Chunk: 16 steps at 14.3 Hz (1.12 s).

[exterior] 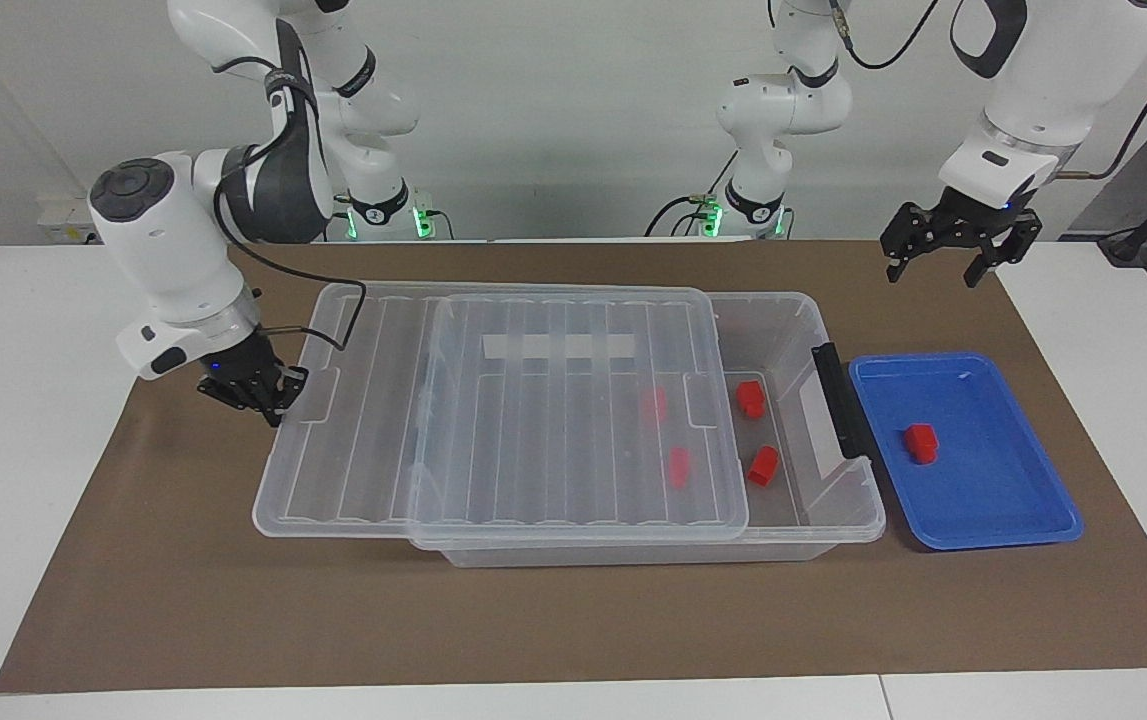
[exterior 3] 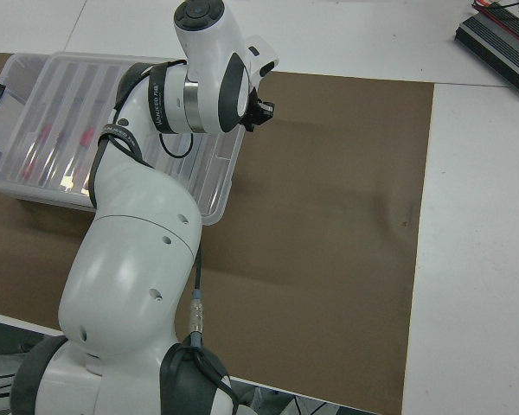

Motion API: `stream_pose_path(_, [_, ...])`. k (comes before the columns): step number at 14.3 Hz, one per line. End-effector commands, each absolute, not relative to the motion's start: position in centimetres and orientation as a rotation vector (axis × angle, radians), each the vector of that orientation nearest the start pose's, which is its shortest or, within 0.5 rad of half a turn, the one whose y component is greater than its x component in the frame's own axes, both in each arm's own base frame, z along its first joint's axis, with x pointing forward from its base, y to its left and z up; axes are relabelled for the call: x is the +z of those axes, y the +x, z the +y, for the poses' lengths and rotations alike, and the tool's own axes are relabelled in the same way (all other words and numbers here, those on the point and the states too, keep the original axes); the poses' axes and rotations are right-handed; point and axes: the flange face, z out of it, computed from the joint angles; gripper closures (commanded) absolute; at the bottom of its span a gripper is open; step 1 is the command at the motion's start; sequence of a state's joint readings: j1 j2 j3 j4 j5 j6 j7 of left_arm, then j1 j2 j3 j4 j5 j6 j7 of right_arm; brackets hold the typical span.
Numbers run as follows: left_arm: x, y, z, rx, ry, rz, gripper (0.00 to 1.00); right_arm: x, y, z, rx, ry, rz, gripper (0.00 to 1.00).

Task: Place red block in blue tray from box
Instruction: 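Slide the lid back over the box with the right gripper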

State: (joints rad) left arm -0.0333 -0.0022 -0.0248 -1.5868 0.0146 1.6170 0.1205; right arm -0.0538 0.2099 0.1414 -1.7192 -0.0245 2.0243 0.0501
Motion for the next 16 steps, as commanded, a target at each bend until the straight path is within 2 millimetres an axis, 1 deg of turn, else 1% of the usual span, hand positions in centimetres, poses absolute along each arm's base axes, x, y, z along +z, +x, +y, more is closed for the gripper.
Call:
stream_pose_path(1, [63.1,55.5,-2.8,-0.079,-3.095,0.282,0.00,47.2,62.4,7.0,-0.133,-3.112,-0.147,1.00])
stream_pose_path(2, [63.1,55.6,-2.9,-0.089,-3.093,0.284,0.00,47.1,62.3,7.9,-0.128,-3.111,-0.169,1.00])
stream_pose_path(5, [63.1,55.5,-2.7,-0.082,-3.094,0.273,0.00,47.1,62.0,9.2,-0.113,-3.110,-0.195,1.00])
stream_pose_path(7, [62.9,55.3,-2.8,-0.068,-3.095,0.273,0.00,47.1,61.7,10.7,-0.112,-3.107,-0.231,1.00])
stream_pose_path(9, [62.9,55.1,-2.8,-0.063,-3.095,0.272,0.00,47.1,61.6,11.2,-0.115,-3.105,-0.243,1.00])
stream_pose_path(11, [62.9,55.1,-2.8,-0.063,-3.095,0.272,0.00,47.1,61.5,12.1,-0.117,-3.099,-0.266,1.00])
stream_pose_path(14, [63.0,55.2,-2.8,-0.065,-3.095,0.272,0.00,47.2,61.4,12.7,-0.117,-3.095,-0.286,1.00])
stream_pose_path(15, [63.0,55.2,-2.8,-0.065,-3.095,0.272,0.00,47.2,61.2,13.4,-0.114,-3.091,-0.305,1.00])
stream_pose_path(16, [62.9,55.1,-2.8,-0.063,-3.095,0.272,0.00,47.2,61.2,13.6,-0.114,-3.089,-0.307,1.00])
